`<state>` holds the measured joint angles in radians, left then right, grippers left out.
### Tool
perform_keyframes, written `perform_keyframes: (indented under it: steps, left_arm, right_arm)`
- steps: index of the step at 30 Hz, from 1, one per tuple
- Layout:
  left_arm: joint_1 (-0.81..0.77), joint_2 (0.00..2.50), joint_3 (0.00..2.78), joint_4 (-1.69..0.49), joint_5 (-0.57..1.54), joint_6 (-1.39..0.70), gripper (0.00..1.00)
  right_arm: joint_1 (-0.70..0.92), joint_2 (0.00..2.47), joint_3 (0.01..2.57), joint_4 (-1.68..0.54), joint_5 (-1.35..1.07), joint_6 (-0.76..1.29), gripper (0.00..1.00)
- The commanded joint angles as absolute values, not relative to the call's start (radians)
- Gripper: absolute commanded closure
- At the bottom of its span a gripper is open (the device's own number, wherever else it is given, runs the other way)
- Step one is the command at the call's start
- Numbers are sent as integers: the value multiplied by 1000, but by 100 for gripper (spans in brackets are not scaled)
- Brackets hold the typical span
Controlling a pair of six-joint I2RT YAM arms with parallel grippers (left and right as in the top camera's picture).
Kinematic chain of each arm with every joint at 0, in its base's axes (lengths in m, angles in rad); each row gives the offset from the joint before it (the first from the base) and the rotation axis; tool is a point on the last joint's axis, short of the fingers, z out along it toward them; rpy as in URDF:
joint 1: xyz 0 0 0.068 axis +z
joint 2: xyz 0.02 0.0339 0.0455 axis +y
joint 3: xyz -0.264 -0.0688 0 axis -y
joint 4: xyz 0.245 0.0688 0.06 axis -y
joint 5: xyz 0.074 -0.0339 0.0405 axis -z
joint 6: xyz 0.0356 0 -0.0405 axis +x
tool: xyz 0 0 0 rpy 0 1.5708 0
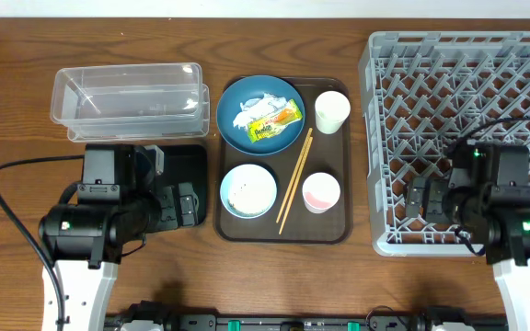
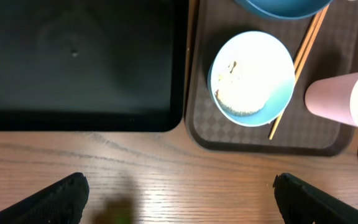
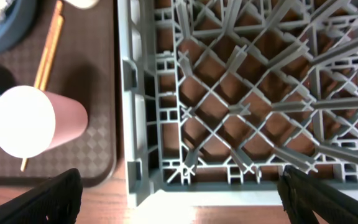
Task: Sort waste into correct bins and load items into the dishwasher rack
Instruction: 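Move the left gripper over the blue plate toward the snack wrapper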
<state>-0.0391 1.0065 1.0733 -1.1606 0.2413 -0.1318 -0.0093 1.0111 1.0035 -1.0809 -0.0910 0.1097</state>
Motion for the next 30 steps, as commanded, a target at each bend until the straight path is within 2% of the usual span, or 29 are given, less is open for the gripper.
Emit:
perform_keyframes:
  steps: [1, 9, 18, 24, 30]
  left_arm:
    - [-33, 1011, 1090, -1176, 251, -136, 2]
    - [-33, 1012, 1090, -1227, 255, -136, 2]
    - [-77, 1058, 1093, -1023, 299, -103, 2]
    - [-165, 1257, 1201, -926, 288, -39, 2]
    - [-253, 1536, 1475, -926, 128, 39, 2]
  right_arm:
    - [-20, 1026, 1026, -1094, -94, 80, 1]
    - [-19, 1025, 1026, -1103, -96, 81, 1]
    - [-19, 1025, 1026, -1102, -94, 81, 1]
    - [-19, 1025, 1026, -1103, -94, 81, 1]
    - [-19, 1025, 1026, -1104, -94, 81, 1]
